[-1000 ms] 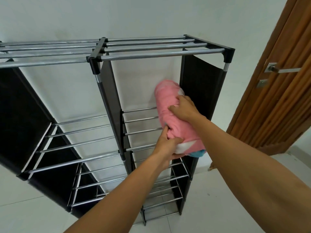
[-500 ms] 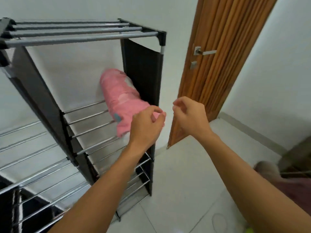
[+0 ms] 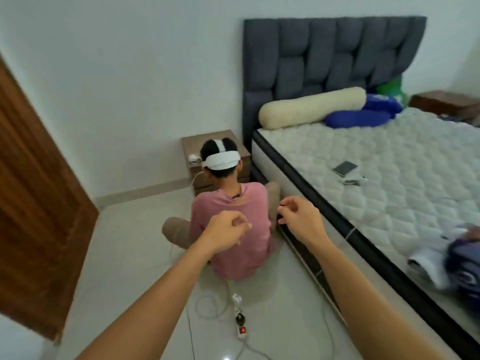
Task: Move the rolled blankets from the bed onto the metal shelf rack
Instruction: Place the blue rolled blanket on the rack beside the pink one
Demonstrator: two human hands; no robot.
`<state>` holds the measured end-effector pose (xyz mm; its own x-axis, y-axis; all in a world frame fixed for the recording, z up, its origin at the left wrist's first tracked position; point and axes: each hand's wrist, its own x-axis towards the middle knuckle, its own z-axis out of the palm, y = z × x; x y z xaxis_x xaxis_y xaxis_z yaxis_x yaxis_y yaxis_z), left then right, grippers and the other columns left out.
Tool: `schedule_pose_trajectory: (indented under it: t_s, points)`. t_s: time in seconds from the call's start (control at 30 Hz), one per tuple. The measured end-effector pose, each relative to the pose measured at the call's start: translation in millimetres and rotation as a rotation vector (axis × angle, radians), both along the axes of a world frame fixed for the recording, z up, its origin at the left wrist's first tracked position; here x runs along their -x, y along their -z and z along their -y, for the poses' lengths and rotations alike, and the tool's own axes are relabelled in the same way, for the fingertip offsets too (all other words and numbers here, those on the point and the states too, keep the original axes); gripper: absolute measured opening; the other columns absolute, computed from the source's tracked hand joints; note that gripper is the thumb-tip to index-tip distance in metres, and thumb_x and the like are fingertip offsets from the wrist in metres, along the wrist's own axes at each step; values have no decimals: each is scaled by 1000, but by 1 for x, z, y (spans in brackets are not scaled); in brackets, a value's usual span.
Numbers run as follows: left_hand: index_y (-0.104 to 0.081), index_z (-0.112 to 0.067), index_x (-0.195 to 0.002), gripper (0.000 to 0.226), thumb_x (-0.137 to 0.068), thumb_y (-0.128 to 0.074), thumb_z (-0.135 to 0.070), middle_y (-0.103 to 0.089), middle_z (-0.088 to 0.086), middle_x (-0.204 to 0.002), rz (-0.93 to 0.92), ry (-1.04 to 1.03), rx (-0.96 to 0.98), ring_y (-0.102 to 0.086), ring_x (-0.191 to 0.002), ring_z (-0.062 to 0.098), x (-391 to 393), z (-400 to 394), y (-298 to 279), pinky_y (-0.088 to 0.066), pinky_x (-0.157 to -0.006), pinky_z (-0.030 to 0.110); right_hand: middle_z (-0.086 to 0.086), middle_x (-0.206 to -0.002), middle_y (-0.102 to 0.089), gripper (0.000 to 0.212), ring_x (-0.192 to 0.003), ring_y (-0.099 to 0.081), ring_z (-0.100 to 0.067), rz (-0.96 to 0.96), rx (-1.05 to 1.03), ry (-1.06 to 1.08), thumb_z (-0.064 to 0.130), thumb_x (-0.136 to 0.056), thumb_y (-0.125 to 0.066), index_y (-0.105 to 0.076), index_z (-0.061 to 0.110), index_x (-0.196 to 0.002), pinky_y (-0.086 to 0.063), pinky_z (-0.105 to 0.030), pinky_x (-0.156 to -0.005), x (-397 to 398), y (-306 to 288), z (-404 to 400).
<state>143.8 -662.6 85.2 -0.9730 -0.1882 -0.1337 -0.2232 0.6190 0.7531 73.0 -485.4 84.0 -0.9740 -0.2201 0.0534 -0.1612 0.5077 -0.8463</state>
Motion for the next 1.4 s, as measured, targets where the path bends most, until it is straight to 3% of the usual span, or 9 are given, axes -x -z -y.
schedule_pose_trajectory:
  t_s: [0.1, 0.23, 0.37, 0.57, 0.8, 1.03, 1.17, 1.3, 1.4]
  points:
    - [-66, -13, -86, 12, -91, -58, -19, -63, 2, -68, 38, 151, -48, -61, -55, 19, 45, -81, 11, -48, -54, 25, 1, -82, -67, 11, -67, -67, -13, 97, 111, 191, 19, -89, -59, -59, 17, -100, -49, -24, -63, 16, 12, -98]
    - [-65, -11, -86, 13, -91, -59, -22, -63, 1, -68, 114, 310, -69, -59, -53, 15, 94, -198, 26, -45, -49, 22, -6, -83, -68, 17, -70, -67, -21, 211, 165, 362, 19, -86, -62, -58, 13, -101, -54, -41, -78, 35, 38, -230]
    - [-59, -16, -82, 12, -92, -57, -22, -59, 0, -70, 212, 484, -106, -56, -50, 9, 127, -313, 40, -42, -46, 19, -4, -90, -68, 21, -84, -69, -24, 276, 178, 527, 22, -87, -62, -57, 17, -106, -54, -41, -85, 33, 59, -346]
    - [-58, -19, -84, 10, -92, -57, -25, -59, 0, -78, 406, 692, -147, -57, -60, 10, 152, -458, 68, -44, -56, 24, -9, -86, -63, 14, -62, -63, -18, 434, 295, 835, 18, -87, -65, -56, 15, -99, -47, -31, -57, 8, 105, -473]
    - [-45, -14, -132, 51, -91, -57, -41, -43, 17, -143, 928, 621, -285, -50, -123, 32, 193, -572, 107, -46, -92, 53, -8, -81, -59, 15, -81, -62, -27, 488, 314, 1135, 16, -86, -65, -57, 10, -96, -53, -46, -79, 10, 131, -565]
    - [-6, -14, -153, 94, -86, -60, -52, -15, 17, -159, 1182, 570, -185, -31, -138, 45, 223, -646, 112, -45, -99, 61, -13, -122, -60, 52, -98, -56, -25, 487, 293, 1214, 35, -84, -65, -51, 9, -127, -47, -38, -82, 58, 137, -630]
    - [-8, -13, -153, 104, -78, -68, -54, -16, 17, -158, 1211, 488, -164, -31, -137, 47, 241, -671, 120, -47, -97, 59, -12, -130, -54, 68, -106, -54, -25, 517, 306, 1150, 40, -84, -66, -42, 4, -137, -44, -33, -79, 90, 141, -663]
    - [-15, -12, -151, 105, -73, -75, -49, -22, 16, -156, 1196, 462, -100, -35, -134, 47, 247, -683, 140, -51, -90, 59, -10, -124, -55, 82, -95, -53, -24, 584, 398, 1076, 54, -76, -68, -41, 4, -136, -41, -28, -55, 115, 152, -693]
    - [-18, -13, -150, 103, -72, -77, -44, -26, 18, -154, 1177, 451, -69, -39, -131, 47, 250, -687, 150, -54, -83, 58, -13, -136, -53, 88, -106, -58, -26, 622, 445, 1030, 55, -72, -72, -39, 5, -137, -51, -32, -64, 123, 157, -704]
